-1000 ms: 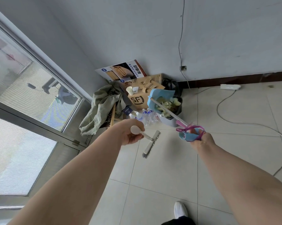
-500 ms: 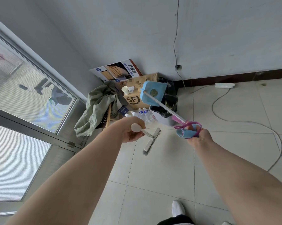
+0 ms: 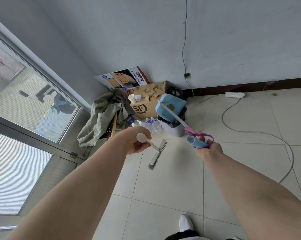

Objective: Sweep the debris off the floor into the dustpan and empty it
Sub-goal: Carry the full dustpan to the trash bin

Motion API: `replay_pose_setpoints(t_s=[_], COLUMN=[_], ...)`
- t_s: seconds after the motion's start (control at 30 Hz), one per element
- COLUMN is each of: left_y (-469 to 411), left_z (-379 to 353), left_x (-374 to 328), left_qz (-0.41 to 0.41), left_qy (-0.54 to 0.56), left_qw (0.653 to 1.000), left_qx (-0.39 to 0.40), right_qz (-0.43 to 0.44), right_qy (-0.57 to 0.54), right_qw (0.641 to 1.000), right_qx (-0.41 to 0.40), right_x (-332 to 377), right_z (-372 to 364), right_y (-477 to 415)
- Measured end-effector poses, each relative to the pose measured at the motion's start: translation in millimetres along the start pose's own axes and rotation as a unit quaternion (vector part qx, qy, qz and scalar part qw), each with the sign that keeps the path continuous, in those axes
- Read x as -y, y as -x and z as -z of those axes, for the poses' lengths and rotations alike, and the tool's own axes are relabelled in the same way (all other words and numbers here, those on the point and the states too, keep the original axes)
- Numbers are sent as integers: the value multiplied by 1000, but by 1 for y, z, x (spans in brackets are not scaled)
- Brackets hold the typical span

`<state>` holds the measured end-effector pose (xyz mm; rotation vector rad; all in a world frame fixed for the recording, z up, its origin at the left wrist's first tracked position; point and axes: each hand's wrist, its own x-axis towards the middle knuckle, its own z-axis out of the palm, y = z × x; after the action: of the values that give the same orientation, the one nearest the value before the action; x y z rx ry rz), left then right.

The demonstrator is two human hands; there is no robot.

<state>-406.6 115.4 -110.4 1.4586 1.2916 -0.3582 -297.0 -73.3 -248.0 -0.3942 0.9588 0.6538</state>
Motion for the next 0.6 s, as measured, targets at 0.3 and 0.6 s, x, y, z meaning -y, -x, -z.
replay_pose_setpoints(t_s=[0.3, 0.6], left_y=[19, 29], left_z=[-10, -13], left_x=[13, 22], left_qz=[3, 9], left_qy=[11, 15], left_qw=[1000, 1000], left_qx=[5, 19], right_qz=[-34, -25], right_qy=[-92, -55], right_qw=[995, 998], right_qx=[-7, -10], right_x=[6, 6], right_z=[11, 8], right_y=[12, 11])
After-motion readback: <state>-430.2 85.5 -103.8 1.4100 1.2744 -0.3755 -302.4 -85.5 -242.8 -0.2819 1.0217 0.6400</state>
